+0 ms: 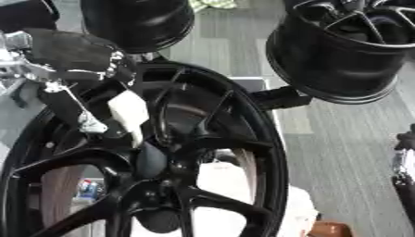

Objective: Pull the pin out of the wheel hub.

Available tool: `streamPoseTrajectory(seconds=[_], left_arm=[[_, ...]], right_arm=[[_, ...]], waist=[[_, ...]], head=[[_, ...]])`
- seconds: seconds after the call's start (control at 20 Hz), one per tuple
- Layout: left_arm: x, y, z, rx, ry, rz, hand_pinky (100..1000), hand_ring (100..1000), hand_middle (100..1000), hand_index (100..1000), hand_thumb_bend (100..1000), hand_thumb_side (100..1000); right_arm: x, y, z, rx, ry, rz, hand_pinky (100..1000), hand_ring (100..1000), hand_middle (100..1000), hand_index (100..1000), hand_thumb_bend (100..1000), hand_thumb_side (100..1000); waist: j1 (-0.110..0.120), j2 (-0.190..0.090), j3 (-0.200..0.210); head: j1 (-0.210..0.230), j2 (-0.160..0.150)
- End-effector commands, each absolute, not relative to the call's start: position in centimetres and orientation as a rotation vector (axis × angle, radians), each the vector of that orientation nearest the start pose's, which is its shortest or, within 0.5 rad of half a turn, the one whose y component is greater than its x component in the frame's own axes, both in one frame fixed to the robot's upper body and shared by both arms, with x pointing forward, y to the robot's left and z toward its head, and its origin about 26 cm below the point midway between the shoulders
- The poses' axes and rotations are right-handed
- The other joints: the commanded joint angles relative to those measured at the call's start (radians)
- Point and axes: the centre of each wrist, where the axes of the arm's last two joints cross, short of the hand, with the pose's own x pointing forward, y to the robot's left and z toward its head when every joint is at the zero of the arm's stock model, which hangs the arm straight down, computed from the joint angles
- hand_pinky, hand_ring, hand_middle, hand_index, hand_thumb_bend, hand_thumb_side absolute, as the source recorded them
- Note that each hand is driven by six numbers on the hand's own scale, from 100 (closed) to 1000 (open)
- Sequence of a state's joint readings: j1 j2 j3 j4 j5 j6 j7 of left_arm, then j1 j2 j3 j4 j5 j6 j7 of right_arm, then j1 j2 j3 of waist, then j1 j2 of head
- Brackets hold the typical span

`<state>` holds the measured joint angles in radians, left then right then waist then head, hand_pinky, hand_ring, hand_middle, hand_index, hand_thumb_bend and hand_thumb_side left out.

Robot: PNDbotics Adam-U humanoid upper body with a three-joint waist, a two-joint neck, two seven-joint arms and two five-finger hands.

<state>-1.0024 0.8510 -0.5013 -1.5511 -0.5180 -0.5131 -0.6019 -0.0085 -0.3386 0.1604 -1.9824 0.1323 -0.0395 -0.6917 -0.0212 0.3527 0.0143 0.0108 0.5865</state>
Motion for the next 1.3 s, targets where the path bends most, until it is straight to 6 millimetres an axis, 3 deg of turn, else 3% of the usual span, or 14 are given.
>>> streamPoseTrajectory(seconds=[0.05,0.2,0.3,0.45,0.65,0.85,1.05,1.3], left_arm=[[38.4,24.3,33.6,-0.719,1.210,2.718,773,754,616,698,262,354],[38.4,24.2,33.7,-0.694,1.240,2.712,764,726,582,666,219,340],[38.4,24.2,33.8,-0.673,1.277,2.708,738,666,530,618,140,314],[38.2,24.1,34.3,-0.656,1.367,2.679,686,595,442,518,100,295],[37.9,24.1,34.8,-0.670,1.552,2.578,588,490,302,379,100,270],[38.0,24.1,34.7,-0.671,1.741,2.498,553,440,210,296,100,263],[37.8,23.9,35.2,-0.648,1.871,2.459,543,417,165,253,100,256],[36.2,24.0,37.9,-0.606,2.042,2.360,538,401,134,224,100,247]], right_arm=[[25.9,-25.3,11.2,-0.607,-2.114,-0.179,877,862,637,792,100,561],[25.9,-25.3,11.2,-0.607,-2.111,-0.180,877,862,638,792,100,562],[25.9,-25.3,11.2,-0.607,-2.110,-0.181,877,862,638,793,100,562],[25.9,-25.3,11.2,-0.608,-2.107,-0.184,878,862,638,794,100,563],[25.8,-25.3,11.1,-0.607,-2.106,-0.187,878,862,638,793,100,572],[25.8,-25.3,11.1,-0.606,-2.106,-0.187,878,863,638,793,100,575],[25.8,-25.3,11.1,-0.609,-2.102,-0.189,878,863,639,794,100,574],[25.7,-25.4,11.0,-0.613,-2.099,-0.191,878,863,639,794,100,575]], waist=[[0.000,-0.016,-0.001],[0.000,-0.018,0.000],[0.000,-0.019,0.001],[-0.001,-0.020,0.001],[-0.002,-0.022,0.001],[-0.001,-0.025,-0.001],[-0.002,-0.028,-0.001],[-0.002,-0.033,0.003]], head=[[0.002,-0.014],[0.003,-0.011],[0.003,-0.011],[0.003,-0.013],[0.002,-0.014],[0.004,-0.014],[0.003,-0.012],[-0.002,-0.010]])
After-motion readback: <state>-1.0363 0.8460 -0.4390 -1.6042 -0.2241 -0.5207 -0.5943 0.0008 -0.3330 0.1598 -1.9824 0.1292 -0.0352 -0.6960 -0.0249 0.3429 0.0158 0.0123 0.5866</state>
